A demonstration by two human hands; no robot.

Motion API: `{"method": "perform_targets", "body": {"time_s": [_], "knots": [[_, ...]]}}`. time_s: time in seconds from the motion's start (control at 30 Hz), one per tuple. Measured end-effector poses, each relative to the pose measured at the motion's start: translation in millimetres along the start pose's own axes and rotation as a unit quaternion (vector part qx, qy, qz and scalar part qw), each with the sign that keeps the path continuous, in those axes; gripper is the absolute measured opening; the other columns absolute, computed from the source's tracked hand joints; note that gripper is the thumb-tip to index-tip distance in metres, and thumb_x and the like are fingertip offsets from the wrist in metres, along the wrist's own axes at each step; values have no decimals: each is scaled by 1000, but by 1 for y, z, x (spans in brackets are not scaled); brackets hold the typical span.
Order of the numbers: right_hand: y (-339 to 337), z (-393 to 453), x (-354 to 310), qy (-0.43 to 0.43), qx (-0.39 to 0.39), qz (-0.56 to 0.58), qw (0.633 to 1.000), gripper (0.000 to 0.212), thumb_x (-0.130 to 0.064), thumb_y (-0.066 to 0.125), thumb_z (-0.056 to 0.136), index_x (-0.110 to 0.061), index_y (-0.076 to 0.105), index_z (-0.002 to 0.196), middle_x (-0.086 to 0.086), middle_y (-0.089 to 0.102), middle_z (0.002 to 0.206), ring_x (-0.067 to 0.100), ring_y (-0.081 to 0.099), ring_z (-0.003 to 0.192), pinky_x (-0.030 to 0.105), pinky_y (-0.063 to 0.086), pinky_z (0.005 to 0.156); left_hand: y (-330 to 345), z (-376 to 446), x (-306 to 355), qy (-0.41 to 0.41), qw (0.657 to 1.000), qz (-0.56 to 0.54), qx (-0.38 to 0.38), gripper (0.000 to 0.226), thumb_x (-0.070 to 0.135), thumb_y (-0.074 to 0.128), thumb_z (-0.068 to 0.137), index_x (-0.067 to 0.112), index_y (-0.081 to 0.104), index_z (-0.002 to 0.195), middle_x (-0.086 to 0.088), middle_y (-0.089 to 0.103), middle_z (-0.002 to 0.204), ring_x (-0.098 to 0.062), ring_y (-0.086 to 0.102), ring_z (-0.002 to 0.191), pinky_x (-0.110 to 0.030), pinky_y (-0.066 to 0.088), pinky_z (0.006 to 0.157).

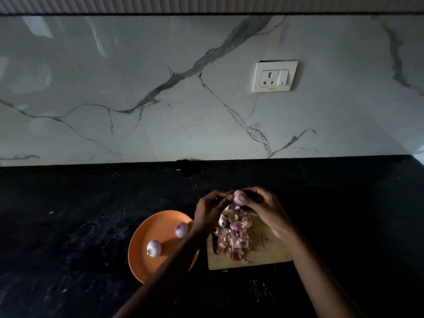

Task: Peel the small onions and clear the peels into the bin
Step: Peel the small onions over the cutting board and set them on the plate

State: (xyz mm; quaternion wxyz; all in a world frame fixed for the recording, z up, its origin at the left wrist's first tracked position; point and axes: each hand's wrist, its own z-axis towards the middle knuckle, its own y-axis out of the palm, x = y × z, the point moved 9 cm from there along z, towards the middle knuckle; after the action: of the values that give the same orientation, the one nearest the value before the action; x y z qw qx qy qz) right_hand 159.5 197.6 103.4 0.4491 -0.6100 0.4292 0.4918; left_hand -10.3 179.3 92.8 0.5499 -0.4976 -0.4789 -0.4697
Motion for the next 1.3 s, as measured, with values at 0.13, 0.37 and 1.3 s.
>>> {"method": "perform_targets", "body": {"time_s": [0.13,0.37,1.3], "knots": [[-1,3,0,1,17,3,1000,43,-48,81,75,-22,74,108,-2,76,105,14,71,103,44,54,99,-2,0,4,33,996,74,45,7,27,70,93,29,73,99,9,75,92,-6,71,89,-33,58,78],[5,7,0,-6,11,-8,1000,58,-70,77,67,-29,73,109,-4,76,107,14,71,103,48,55,97,-7,0,13,30,977,188,100,15,13,60,95,27,62,95,17,64,88,10,60,85,-8,44,67],[-2,5,1,-2,-27,45,999,40,-35,72,86,-24,69,124,-2,71,123,16,63,121,48,47,109,5,9,-3,-58,997,-34,-40,37,38,64,91,13,70,117,-4,74,108,-19,71,99,-29,56,80]]}}
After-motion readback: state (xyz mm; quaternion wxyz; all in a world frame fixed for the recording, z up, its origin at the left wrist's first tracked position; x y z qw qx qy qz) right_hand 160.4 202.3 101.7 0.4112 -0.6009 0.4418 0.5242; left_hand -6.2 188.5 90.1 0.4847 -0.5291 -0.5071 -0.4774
